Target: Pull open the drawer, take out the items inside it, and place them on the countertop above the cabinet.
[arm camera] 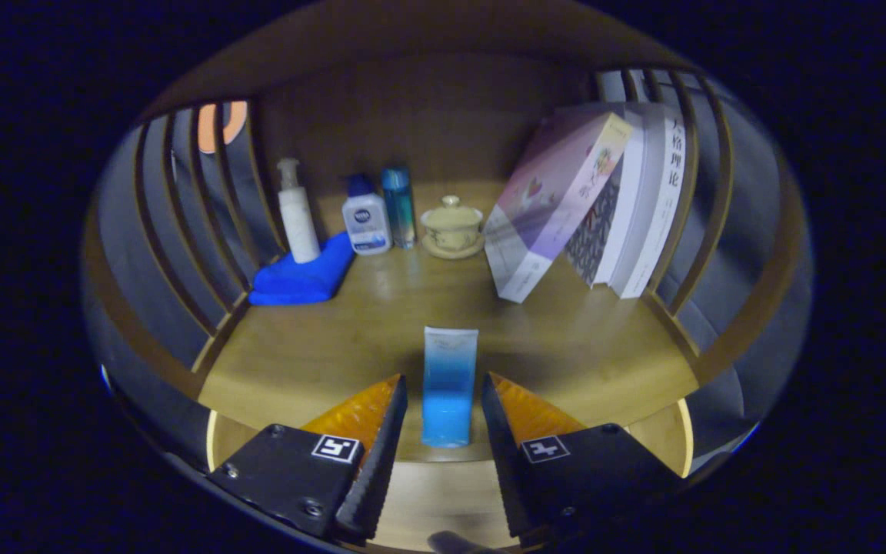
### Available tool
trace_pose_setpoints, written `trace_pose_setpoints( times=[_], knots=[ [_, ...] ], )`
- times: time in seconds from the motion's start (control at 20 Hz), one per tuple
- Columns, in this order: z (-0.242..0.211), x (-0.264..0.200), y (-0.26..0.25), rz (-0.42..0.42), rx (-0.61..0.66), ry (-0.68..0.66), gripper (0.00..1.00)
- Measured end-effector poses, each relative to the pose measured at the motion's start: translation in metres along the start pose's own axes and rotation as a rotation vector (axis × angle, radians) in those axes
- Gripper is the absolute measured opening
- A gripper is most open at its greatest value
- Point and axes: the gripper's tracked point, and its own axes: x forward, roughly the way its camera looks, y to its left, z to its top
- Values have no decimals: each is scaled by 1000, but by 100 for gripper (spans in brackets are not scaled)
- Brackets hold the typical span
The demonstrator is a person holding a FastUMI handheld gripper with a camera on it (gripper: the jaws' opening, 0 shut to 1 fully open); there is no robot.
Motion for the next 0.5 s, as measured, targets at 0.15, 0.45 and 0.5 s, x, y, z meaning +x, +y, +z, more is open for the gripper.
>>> trace_pose_setpoints(
  times=[0.15,0.45,0.5],
  knots=[
    [13,-35,9,52,8,-132,64],
    [19,-128,11,86,16,-486,91],
    [17,-147,12,88,7,-548,91]
  ],
)
